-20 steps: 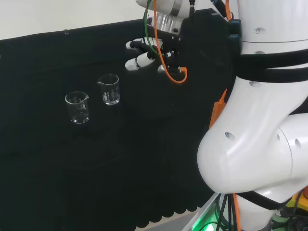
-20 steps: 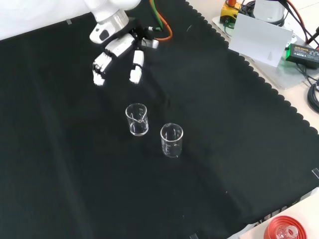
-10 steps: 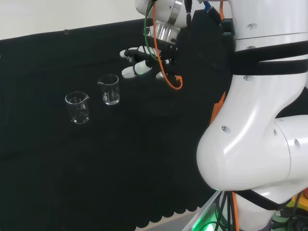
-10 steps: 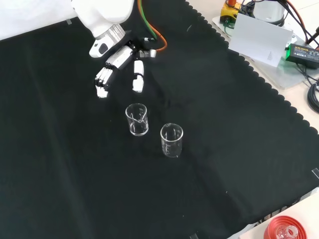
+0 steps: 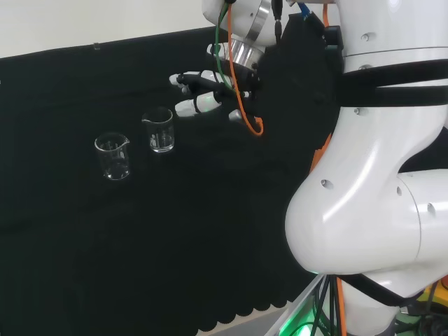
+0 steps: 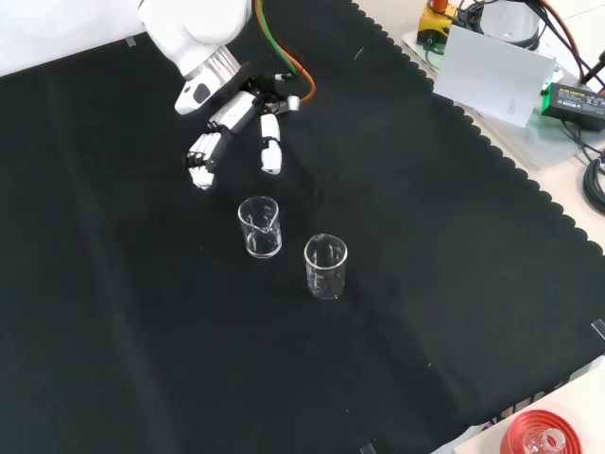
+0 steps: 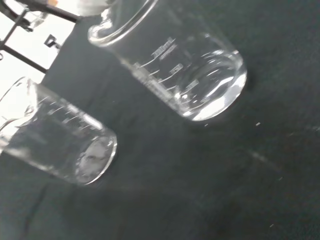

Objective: Pick up the beaker on the right.

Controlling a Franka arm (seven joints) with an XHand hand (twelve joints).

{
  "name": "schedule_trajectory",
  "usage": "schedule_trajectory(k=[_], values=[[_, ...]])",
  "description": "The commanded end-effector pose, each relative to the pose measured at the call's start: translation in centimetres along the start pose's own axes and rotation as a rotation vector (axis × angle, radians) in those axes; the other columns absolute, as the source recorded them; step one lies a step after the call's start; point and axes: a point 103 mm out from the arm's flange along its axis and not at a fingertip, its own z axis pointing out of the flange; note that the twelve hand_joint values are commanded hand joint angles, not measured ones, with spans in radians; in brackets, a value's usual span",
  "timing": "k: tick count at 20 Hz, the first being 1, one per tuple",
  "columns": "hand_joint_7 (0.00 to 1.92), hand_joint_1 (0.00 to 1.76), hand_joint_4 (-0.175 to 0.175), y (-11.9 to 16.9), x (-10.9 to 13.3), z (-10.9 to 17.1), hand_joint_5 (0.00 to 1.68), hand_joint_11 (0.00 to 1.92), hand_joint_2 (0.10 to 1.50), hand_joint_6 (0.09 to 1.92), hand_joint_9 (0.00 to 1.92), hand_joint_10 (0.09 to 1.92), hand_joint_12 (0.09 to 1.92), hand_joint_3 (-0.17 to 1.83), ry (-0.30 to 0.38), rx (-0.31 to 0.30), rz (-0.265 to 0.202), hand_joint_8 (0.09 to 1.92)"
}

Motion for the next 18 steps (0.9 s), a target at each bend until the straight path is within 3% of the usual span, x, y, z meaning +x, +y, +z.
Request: schedule_trajectory(k=[1,18], values=[[0.05,0.82,-0.111,-0.7,0.3,1.4,0.07,0.0,0.87,0.09,0.19,0.72,0.95,-0.17,0.03,0.001,-0.023,0.63],[0.04,0.83,-0.134,-0.5,-0.8,4.7,0.08,0.0,0.85,0.09,0.14,0.73,0.94,-0.17,0.118,0.001,-0.012,0.66]])
